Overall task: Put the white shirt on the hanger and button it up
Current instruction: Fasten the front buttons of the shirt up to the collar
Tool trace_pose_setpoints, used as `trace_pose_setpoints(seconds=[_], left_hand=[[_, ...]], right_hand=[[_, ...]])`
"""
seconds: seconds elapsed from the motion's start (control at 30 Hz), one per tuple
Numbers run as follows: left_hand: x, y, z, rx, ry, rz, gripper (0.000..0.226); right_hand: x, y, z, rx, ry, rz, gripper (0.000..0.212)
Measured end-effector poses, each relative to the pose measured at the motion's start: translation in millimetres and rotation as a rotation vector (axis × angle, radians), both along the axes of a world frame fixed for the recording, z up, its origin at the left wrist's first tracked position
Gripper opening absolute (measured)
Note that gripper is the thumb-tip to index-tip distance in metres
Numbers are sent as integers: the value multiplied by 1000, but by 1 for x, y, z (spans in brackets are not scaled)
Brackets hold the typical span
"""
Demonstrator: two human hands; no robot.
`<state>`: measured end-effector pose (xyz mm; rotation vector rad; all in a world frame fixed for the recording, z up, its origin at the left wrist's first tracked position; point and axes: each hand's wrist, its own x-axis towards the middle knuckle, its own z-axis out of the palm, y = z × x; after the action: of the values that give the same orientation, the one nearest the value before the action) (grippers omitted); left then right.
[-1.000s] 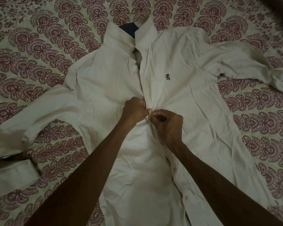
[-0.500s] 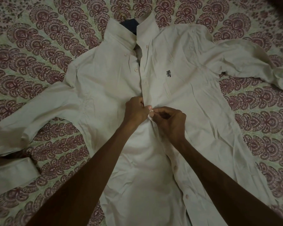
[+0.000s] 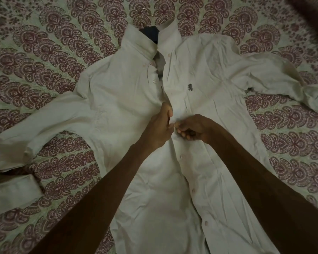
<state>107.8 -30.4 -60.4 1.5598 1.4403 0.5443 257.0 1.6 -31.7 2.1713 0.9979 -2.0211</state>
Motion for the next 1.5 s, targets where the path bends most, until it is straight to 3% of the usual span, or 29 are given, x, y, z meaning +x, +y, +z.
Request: trace_pose_setpoints(seconds=[0.1,0.2,0.27,0.33,0.4,0.47,0.53,0.6,0.63,0.77,0.87,1.03,1.13,1.23,1.3,1.5], left_hand=[[-2,-1,-6,-70,-64,129,36],[-2,0,-7,-191,-156,222,50],[-4,0,-6,-274,-267,287,58],[-7,1,-2,-367,-411,413,45],[-11,5,0,-369,-446,522,27],[-15,11,-2,-216,-286,594,30],[-18,20,-3,12,-52,578,26],[-19,32,-2,207,116,499,22],[-19,39,-1,264,162,456,20],[-13,59,-3,199,313,324,9],[-7,64,-5,131,398,341,9],[6,67,-6,113,566,281,7],[4,69,-6,57,430,339,13],[-5,74,-1,-160,-55,581,10],[-9,74,1,-297,-280,663,10],[-13,79,-3,-436,-409,619,6]], right_hand=[[-2,1,-2,92,-133,30,17],[-11,-2,-9,603,-474,17,24],[-19,0,-8,804,-448,-47,30],[-28,7,-9,872,-412,-40,35],[-37,15,-14,954,-474,113,42],[-42,24,-17,1002,-591,303,40],[-44,33,-18,999,-666,408,24],[-41,38,-15,972,-699,397,8],[-38,39,-17,959,-721,368,11],[-22,46,-23,898,-728,349,27],[-16,54,-22,840,-502,224,22],[-20,63,-23,715,-291,52,16],[-24,64,-21,656,-192,51,16],[-26,66,-18,672,-166,75,10],[-25,68,-18,643,-127,45,10],[-22,68,-23,577,-113,23,12]])
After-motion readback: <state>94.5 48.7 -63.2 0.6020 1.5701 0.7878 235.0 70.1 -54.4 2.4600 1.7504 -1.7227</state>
